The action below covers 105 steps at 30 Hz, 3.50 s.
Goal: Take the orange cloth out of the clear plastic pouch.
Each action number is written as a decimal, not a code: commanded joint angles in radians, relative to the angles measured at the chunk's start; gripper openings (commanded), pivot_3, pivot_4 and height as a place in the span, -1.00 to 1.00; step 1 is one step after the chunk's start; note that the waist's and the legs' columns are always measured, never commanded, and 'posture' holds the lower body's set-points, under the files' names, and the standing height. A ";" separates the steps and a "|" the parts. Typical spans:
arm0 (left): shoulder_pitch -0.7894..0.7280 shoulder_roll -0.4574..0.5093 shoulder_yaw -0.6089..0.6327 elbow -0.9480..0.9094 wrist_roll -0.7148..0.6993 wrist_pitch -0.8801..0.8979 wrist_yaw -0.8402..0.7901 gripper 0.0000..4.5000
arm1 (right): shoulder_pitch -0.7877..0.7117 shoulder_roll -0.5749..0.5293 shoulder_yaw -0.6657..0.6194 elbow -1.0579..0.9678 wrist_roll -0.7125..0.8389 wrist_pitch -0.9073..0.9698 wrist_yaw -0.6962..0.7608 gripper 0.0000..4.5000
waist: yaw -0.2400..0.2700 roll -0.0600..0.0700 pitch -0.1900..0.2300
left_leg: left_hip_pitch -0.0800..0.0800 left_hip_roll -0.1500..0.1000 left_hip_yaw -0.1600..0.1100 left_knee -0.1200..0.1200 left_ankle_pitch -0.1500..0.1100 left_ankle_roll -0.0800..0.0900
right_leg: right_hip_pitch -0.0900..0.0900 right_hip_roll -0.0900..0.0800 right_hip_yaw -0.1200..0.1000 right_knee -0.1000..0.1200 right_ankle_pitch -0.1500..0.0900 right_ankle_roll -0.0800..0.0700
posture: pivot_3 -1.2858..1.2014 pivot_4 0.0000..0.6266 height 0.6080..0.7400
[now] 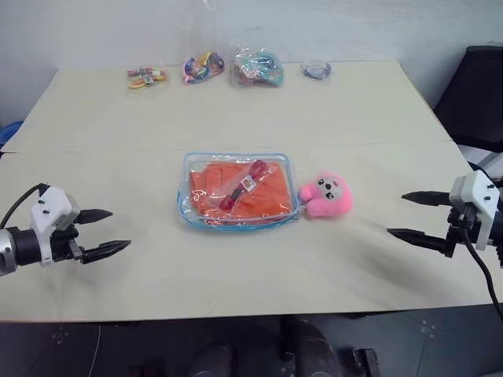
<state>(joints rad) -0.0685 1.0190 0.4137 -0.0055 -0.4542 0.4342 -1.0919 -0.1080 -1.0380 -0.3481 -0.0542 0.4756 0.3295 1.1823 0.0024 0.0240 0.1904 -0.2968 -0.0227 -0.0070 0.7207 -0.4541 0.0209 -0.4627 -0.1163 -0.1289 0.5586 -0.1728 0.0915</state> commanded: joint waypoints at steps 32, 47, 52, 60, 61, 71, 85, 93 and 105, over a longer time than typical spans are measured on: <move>-0.826 -0.576 -0.734 0.072 0.253 0.499 0.504 0.31 | 0.180 0.153 -0.058 -0.732 0.229 0.245 -0.400 1.00 | 0.027 -0.005 -0.002 | -0.001 -0.009 0.006 0.004 0.001 0.001 | 0.001 0.003 0.011 0.002 0.003 0.002 | 0.03 -0.52 1.00; -0.784 -0.493 -0.425 0.048 0.257 0.580 0.636 -0.99 | 0.082 0.136 0.025 -0.685 0.234 0.235 -0.353 1.00 | 0.021 -0.005 -0.002 | 0.000 -0.008 0.006 0.004 0.001 0.001 | 0.001 0.004 0.012 0.002 0.003 0.002 | 0.03 -0.52 1.00; -0.698 -0.282 -0.217 0.154 0.311 0.517 0.714 -0.99 | -0.022 0.142 0.104 -0.627 0.222 0.229 -0.310 1.00 | 0.007 -0.005 -0.002 | 0.003 -0.007 0.005 0.003 0.001 0.001 | -0.001 0.004 0.012 0.002 0.003 0.001 | 0.03 -0.52 1.00; -0.425 -0.107 0.001 0.272 0.340 0.414 0.755 -0.99 | -0.125 0.159 0.208 -0.558 0.211 0.201 -0.241 1.00 | 0.024 -0.009 -0.003 | 0.009 -0.008 0.004 -0.001 0.000 0.001 | 0.000 0.003 0.012 0.001 0.003 0.001 | 0.03 -0.52 1.00; -0.398 -0.107 0.016 0.267 0.335 0.419 0.753 -0.99 | -0.137 0.161 0.219 -0.546 0.205 0.196 -0.233 1.00 | 0.026 -0.010 -0.003 | 0.008 -0.008 0.004 -0.001 0.000 0.001 | 0.001 0.002 0.012 0.001 0.003 0.001 | 0.03 -0.52 1.00; -0.233 -0.147 0.136 0.161 0.308 0.419 0.784 0.23 | -0.196 0.181 0.266 -0.462 0.166 0.161 -0.184 1.00 | 0.019 -0.011 -0.004 | 0.009 -0.006 0.004 -0.001 0.000 0.000 | 0.001 0.003 0.011 0.001 0.003 0.001 | 0.03 -0.52 1.00; -0.267 0.035 0.146 -0.169 -0.096 0.367 0.185 0.92 | -0.103 0.155 0.177 -0.484 0.142 0.165 -0.205 1.00 | 0.018 -0.012 -0.004 | 0.008 -0.001 0.007 -0.001 -0.001 -0.002 | 0.000 0.002 0.009 0.000 0.002 0.000 | 0.03 -0.52 1.00; -0.370 0.026 -0.283 -0.338 -0.042 0.154 -0.026 0.92 | -0.035 0.145 0.171 -0.478 0.014 0.140 -0.292 1.00 | 0.014 -0.009 -0.003 | 0.011 -0.002 0.014 -0.002 -0.002 -0.003 | 0.001 0.007 0.012 0.001 0.002 -0.002 | 0.03 -0.52 1.00; -0.560 -0.161 -0.427 -0.350 -0.124 0.189 -0.049 0.92 | -0.192 0.355 0.243 -0.182 -0.082 0.239 -0.528 1.00 | -0.005 -0.009 -0.003 | 0.011 0.000 0.017 -0.002 -0.002 -0.003 | 0.001 0.011 0.015 0.001 0.002 -0.003 | 0.03 -0.52 1.00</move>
<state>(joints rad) -0.6147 0.8575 -0.0208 -0.3250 -0.5679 0.6304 -1.1376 -0.2803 -0.6914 -0.1014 -0.2506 0.4008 0.5701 0.6791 -0.0028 0.0147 0.1877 -0.2852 -0.0221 0.0102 0.7189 -0.4559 0.0177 -0.4621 -0.1053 -0.1133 0.5599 -0.1705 0.0884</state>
